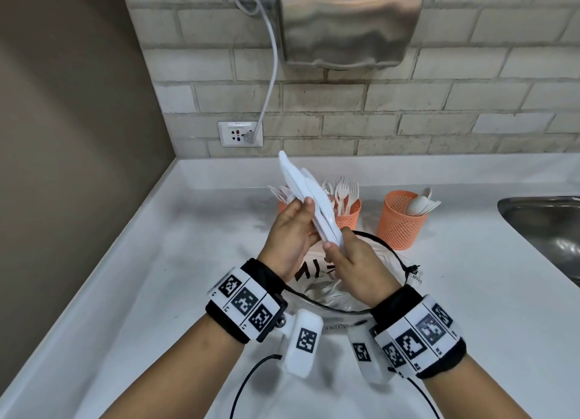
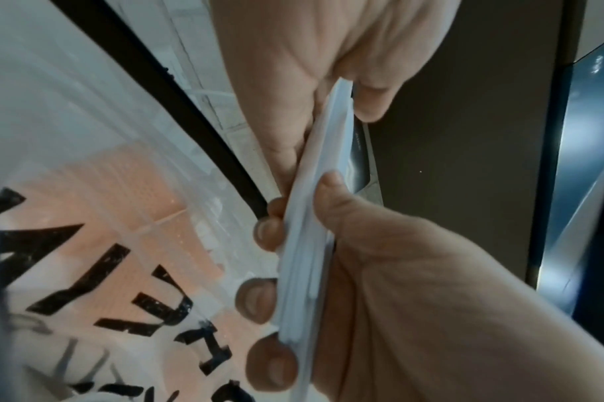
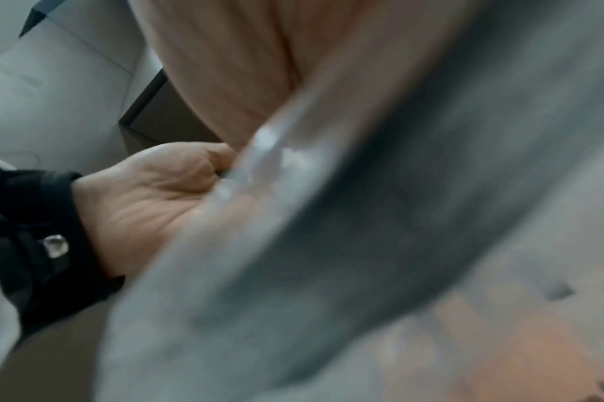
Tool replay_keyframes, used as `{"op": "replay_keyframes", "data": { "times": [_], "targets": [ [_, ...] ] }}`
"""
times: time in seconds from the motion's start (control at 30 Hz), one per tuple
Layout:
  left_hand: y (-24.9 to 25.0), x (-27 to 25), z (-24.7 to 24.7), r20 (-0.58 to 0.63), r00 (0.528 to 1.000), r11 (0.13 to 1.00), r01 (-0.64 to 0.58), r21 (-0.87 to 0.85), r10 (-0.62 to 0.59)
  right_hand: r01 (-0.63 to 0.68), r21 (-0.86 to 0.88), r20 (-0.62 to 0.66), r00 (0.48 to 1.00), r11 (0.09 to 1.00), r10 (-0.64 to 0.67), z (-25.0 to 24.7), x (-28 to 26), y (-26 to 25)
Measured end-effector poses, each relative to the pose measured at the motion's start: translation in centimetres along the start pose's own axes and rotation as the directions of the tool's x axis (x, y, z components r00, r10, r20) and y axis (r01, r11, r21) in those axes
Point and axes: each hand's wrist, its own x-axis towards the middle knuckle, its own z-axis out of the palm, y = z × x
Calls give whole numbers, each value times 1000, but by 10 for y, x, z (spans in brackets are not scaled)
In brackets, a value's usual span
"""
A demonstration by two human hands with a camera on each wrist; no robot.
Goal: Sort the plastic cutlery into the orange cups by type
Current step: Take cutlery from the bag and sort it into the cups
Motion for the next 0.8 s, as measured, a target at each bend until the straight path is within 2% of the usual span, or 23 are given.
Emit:
{"op": "replay_keyframes", "data": {
  "times": [0.17,0.33,0.43,0.57,0.8],
  "targets": [
    [2,3,-5,-100,992,996,-66,66,72,-88,93,31,996,992,86,-6,2,-1],
    [3,7,-9,-157,986,998,-42,46,48,-167,153,19,986,974,166,-6,8,4],
    [3,7,-10,-141,990,1000,-11,14,13,-192,220,8,981,956,195,-7,12,5],
    [3,7,-8,-155,988,1000,19,13,-17,-97,117,-57,993,988,104,-9,12,1],
    [-2,10,-11,-224,974,1000,22,10,-19,-26,29,10,1000,999,25,-3,17,3]
  ]
}}
